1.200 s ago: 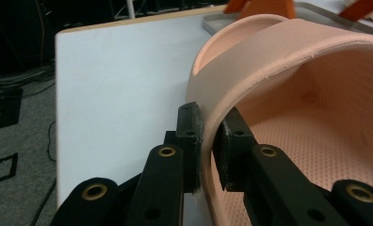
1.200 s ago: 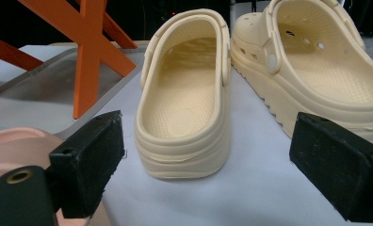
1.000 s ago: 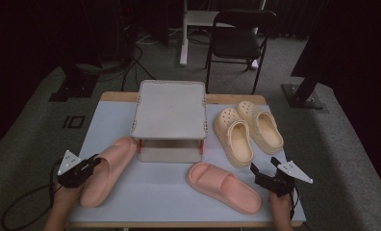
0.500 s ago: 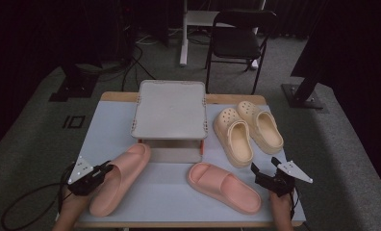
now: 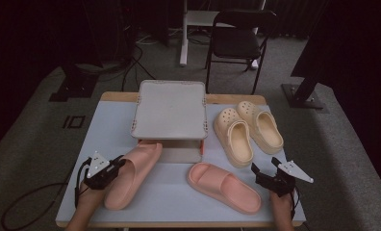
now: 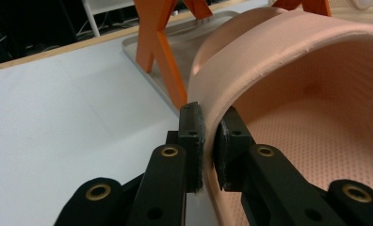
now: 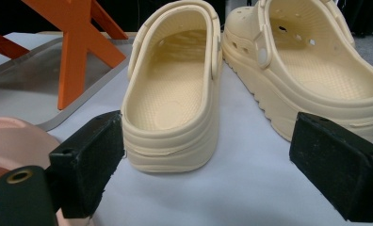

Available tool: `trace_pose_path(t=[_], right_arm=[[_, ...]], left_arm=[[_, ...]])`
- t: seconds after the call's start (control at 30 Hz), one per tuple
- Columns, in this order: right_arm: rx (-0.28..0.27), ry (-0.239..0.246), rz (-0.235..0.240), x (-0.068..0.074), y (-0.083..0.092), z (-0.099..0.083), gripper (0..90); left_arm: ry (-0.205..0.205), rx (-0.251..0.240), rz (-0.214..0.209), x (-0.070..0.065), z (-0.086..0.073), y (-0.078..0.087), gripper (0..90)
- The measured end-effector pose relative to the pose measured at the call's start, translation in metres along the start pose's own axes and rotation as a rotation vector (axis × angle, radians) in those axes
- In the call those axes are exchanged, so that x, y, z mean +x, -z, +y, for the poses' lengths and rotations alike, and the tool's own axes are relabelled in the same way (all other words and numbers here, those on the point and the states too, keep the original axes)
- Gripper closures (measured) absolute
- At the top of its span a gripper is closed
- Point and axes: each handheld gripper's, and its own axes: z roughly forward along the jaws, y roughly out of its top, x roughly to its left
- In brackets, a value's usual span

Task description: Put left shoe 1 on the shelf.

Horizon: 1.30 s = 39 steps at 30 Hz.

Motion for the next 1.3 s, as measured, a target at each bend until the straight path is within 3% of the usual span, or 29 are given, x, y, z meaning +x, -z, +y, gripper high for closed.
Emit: trace_pose_path(t=[0.23,0.43,0.47,0.53,0.63,0.8,0.93,1.03,1.07,1.2,1.3], right_arm=[[0.007,-0.003,0.010,0.000,-0.001,0.000,10.1],[0.008,-0.009,0.015,-0.001,-0.001,-0.001,10.1],[0.008,-0.009,0.015,-0.001,-0.001,-0.001,10.1],[0.009,-0.011,0.018,-0.001,-0.002,-0.001,10.1],[0.010,-0.011,0.019,-0.001,-0.002,-0.001,10.2],[0.014,-0.016,0.028,-0.001,-0.004,-0.001,10.1],[0.015,-0.016,0.034,-0.001,-0.005,0.000,10.1],[0.015,-0.016,0.037,0.000,-0.006,0.000,10.1],[0.017,-0.014,0.042,0.000,-0.007,0.000,10.1],[0.012,-0.015,0.047,0.000,-0.008,0.001,10.1],[0.012,-0.020,0.050,-0.001,-0.008,0.001,10.1]], left_arm=[[0.010,0.000,0.012,-0.010,0.007,-0.013,82.5],[0.056,-0.036,0.104,-0.018,0.012,-0.025,82.4],[0.056,-0.036,0.104,-0.018,0.012,-0.025,82.5],[0.055,-0.028,0.131,-0.021,0.014,-0.030,82.4],[0.067,-0.023,0.133,-0.024,0.015,-0.033,82.4],[0.090,-0.010,0.176,-0.029,0.017,-0.041,82.4],[0.107,-0.009,0.230,-0.034,0.021,-0.051,82.4],[0.119,-0.009,0.237,-0.035,0.022,-0.054,82.3],[0.154,0.002,0.273,-0.039,0.023,-0.062,82.2],[0.201,0.019,0.309,-0.044,0.025,-0.073,82.1],[0.196,0.033,0.325,-0.046,0.027,-0.078,81.9]])
